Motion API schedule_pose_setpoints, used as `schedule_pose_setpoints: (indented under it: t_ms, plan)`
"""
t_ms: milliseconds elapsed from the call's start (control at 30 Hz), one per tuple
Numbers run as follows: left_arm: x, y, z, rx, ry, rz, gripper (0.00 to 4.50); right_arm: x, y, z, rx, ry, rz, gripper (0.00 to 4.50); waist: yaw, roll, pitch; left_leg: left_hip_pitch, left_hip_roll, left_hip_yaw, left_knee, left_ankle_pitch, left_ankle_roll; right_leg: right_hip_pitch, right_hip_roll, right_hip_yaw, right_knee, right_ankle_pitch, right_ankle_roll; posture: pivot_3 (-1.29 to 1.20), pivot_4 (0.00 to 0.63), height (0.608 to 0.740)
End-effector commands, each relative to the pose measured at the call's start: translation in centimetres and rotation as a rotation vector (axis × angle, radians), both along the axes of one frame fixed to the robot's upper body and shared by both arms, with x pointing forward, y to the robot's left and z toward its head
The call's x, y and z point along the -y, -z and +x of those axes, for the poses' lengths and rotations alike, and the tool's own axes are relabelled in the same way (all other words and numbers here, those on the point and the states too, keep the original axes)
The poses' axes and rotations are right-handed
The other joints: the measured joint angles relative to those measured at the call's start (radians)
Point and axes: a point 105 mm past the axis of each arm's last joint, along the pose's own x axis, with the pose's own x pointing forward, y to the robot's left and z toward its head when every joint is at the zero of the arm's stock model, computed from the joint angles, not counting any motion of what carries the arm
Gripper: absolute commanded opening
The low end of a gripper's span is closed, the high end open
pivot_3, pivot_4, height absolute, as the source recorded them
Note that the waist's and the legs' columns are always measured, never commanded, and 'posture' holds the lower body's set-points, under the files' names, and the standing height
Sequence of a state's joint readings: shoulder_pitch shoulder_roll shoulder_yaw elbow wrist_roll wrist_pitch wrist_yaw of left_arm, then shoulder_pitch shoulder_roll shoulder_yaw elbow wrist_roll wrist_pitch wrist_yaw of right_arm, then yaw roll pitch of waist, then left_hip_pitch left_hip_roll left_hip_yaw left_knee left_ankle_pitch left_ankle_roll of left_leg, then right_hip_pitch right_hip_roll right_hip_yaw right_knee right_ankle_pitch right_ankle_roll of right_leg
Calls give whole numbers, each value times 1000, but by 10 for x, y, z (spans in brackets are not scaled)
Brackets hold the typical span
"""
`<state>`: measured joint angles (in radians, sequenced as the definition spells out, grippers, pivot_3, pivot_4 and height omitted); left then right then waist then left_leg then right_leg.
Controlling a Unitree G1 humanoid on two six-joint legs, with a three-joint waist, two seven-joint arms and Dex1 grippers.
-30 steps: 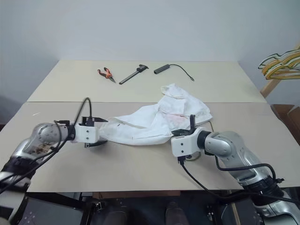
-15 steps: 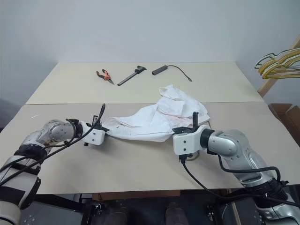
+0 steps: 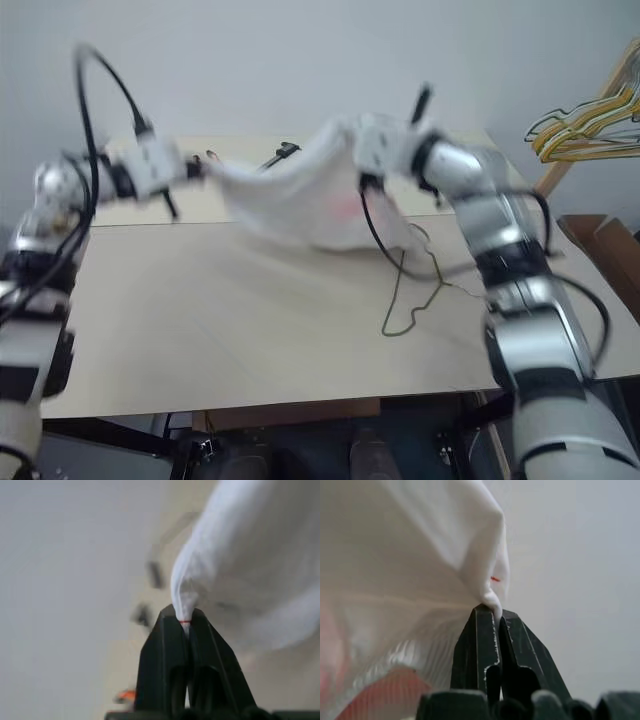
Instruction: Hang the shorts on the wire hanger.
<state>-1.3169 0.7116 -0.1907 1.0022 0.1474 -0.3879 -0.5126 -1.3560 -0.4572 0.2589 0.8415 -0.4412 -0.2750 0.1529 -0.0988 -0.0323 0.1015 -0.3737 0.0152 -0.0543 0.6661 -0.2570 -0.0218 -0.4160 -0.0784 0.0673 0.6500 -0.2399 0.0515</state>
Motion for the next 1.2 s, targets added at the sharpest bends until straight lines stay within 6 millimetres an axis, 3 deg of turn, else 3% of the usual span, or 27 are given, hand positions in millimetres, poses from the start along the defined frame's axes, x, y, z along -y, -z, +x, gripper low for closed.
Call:
schedule_pose_setpoints:
  t_ms: [33,67,133,200,267,300,400,433,533,600,700,800,967,1100,1200]
  plan:
    - [-41,-88,-14,409,-333,-176,29,25,-63,-14,334,103,301,0,-4,-3,-5,-11,-1,1,-4,9,-15,-13,-1,2,2,1,-1,2,8,740]
    - [-46,-110,-24,524,-398,-201,29,25,-77,-24,431,75,364,0,-5,-3,-6,-18,-2,2,-5,10,-19,-26,-4,2,11,1,-1,5,6,740]
    - [-48,-139,-45,708,-437,-213,29,24,-86,-36,529,34,408,0,-6,-2,-15,-23,-6,7,-9,10,-20,-39,-10,1,15,0,0,6,5,740]
    - [-42,-144,-53,770,-401,-154,29,25,-71,-34,511,-8,376,0,-9,-2,-16,-25,-12,9,-12,10,-20,-42,-17,2,14,-1,2,10,1,740]
    - [-28,-120,-44,680,-268,-61,29,28,-34,-23,433,-18,250,0,-7,-2,-23,-26,-19,11,-13,9,-20,-41,-23,2,8,-1,6,10,6,740]
    - [-18,-99,-38,605,-171,-4,29,31,-13,-19,384,-29,182,0,-6,-2,-24,-26,-19,12,-12,10,-20,-38,-23,2,5,1,9,11,8,740]
    - [1,-11,-37,286,128,200,29,41,58,-12,155,-96,-24,0,3,2,-27,-13,-19,11,-12,7,-13,-16,-22,0,-8,3,12,6,30,740]
    - [3,9,-43,219,186,248,29,43,74,-12,96,-117,-63,0,-1,2,-27,-5,-19,11,-12,4,-8,-6,-22,-1,-10,3,12,5,33,740]
    - [1,100,-88,-189,377,354,29,49,148,-24,-126,-210,-331,0,-34,3,-26,-3,-18,11,-12,3,-6,-6,-21,2,-10,3,13,1,51,740]
    - [1,136,-124,-384,462,407,29,51,181,-34,-217,-262,-457,0,-59,3,-26,-6,-15,8,-11,3,-7,-10,-18,3,-9,3,13,1,57,740]
    - [2,161,-164,-609,504,388,29,51,219,-46,-292,-315,-639,0,-86,3,-25,-16,-13,4,-5,0,-3,-18,-15,5,-7,3,12,10,64,740]
    - [-6,178,-193,-777,491,456,29,53,244,-60,-333,-377,-734,0,-88,4,-23,-8,-15,5,-5,-2,2,-12,-15,7,-5,3,12,19,69,740]
    - [-18,198,-236,-996,472,548,29,64,268,-79,-360,-433,-835,0,-62,10,-16,35,-14,8,-10,-13,20,32,-13,5,-19,-3,8,17,75,740]
    - [-11,206,-263,-1077,481,545,29,69,274,-93,-351,-474,-844,0,-41,10,-16,34,-14,9,-9,-16,24,32,-14,5,-19,-7,8,10,78,740]
    - [1,212,-273,-1076,499,521,29,72,278,-106,-369,-513,-822,0,-22,10,-16,26,-14,8,-6,-18,22,26,-14,5,-19,-8,8,6,79,740]
